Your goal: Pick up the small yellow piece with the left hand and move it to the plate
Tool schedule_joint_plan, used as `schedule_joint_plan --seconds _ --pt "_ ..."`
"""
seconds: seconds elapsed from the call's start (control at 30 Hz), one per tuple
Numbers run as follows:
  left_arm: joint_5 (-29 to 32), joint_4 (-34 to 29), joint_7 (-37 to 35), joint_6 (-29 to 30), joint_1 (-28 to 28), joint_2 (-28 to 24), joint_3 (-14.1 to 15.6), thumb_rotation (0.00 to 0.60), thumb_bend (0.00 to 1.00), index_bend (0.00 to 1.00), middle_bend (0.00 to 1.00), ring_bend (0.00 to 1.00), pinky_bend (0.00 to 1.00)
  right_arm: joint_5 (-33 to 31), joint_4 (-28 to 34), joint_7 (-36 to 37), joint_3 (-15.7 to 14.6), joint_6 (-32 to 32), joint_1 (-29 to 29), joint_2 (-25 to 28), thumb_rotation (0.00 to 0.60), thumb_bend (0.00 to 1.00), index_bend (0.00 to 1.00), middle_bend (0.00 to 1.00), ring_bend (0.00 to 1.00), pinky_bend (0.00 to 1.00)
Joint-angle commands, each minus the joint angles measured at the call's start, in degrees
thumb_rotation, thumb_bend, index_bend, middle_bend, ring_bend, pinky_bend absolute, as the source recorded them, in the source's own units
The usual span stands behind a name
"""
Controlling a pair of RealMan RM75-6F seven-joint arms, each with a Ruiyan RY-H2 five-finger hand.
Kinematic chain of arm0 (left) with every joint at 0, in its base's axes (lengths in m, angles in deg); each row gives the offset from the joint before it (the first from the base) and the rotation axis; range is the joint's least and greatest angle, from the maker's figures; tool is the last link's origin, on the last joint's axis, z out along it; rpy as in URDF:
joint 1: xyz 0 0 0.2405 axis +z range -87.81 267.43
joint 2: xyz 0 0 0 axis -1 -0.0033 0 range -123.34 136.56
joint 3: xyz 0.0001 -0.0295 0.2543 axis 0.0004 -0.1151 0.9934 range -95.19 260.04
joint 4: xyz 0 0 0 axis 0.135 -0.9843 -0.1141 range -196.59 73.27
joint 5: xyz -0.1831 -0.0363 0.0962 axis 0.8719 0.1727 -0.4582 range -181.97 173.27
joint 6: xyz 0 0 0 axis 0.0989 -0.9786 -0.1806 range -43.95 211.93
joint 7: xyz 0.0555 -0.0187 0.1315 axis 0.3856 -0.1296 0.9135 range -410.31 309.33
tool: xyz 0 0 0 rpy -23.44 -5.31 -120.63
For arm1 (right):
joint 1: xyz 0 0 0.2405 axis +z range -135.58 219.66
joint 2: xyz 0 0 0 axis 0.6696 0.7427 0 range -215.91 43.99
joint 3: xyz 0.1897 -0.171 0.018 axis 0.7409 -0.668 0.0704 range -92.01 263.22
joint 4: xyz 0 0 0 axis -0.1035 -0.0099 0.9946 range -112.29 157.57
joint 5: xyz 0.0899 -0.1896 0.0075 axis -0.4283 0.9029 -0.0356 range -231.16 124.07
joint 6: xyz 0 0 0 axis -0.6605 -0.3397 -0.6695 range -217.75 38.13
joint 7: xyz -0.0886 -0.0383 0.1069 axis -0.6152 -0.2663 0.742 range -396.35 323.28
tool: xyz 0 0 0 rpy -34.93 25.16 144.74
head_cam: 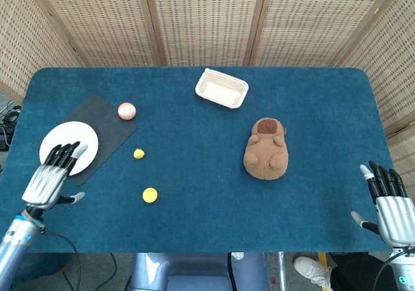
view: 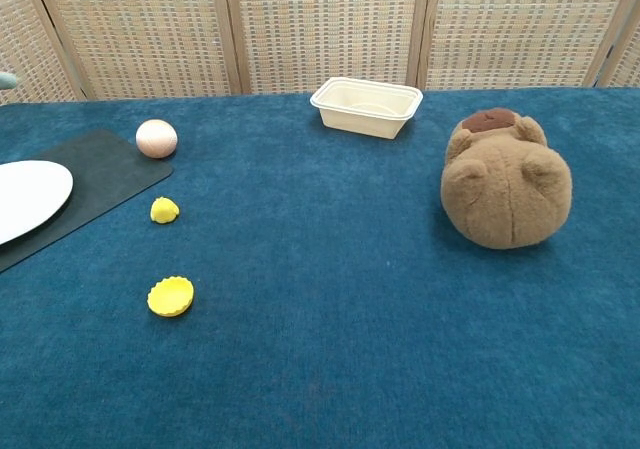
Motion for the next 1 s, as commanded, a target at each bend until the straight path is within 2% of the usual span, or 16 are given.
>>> schedule_joint_plan --seconds 0.03,0.07,0.1,0.17,0.4,0.83,1.0 --pt "7.45 8.41 2.96 -12.39 -11.03 7.84 -5.46 0.600 0.14 0.07 0.00 0.00 0.00 -2.67 -0.58 0.70 0.84 -2.25 0.83 -0.25 0.600 0.00 0.04 0.00 0.00 0.00" --pt "8.57 9.24 3.65 -13.70 -11.99 8.59 -5.74 0.600 0.16 0.10 0.00 0.00 0.00 -2.91 -0.65 0.69 0.91 -2.44 0.90 -0.26 0.600 0.00 0.04 0.00 0.00 0.00" --pt "10.62 12.14 5.10 -17.62 -14.68 11.09 -6.01 0.600 0.17 0.11 0.00 0.00 0.00 -3.48 -0.88 0.57 1.01 -2.90 1.03 -0.36 0.600 0.00 0.04 0.00 0.00 0.00" --pt "13.62 17.05 6.26 -21.13 -17.78 14.99 -6.60 0.600 0.22 0.15 0.00 0.00 0.00 -4.04 -1.14 0.46 1.16 -3.31 1.23 -0.55 0.600 0.00 0.03 0.00 0.00 0.00" --pt "15.67 26.62 7.80 -23.11 -22.34 23.09 -6.07 0.600 0.31 0.26 0.00 0.00 0.00 -5.80 -2.28 0.61 1.53 -4.75 1.76 -0.98 0.600 0.00 0.04 0.00 0.00 0.00" --pt "19.11 29.44 12.68 -23.30 -23.73 25.06 -3.87 0.600 0.31 0.31 0.00 0.00 0.00 -7.07 -2.92 1.54 1.82 -5.52 2.04 -0.92 0.600 0.00 0.04 0.00 0.00 0.00" --pt "19.23 31.74 10.67 -23.43 -24.21 26.43 -3.74 0.600 0.31 0.32 0.00 0.00 0.00 -6.91 -2.97 1.44 1.66 -5.57 2.10 -1.00 0.600 0.00 0.04 0.00 0.00 0.00"
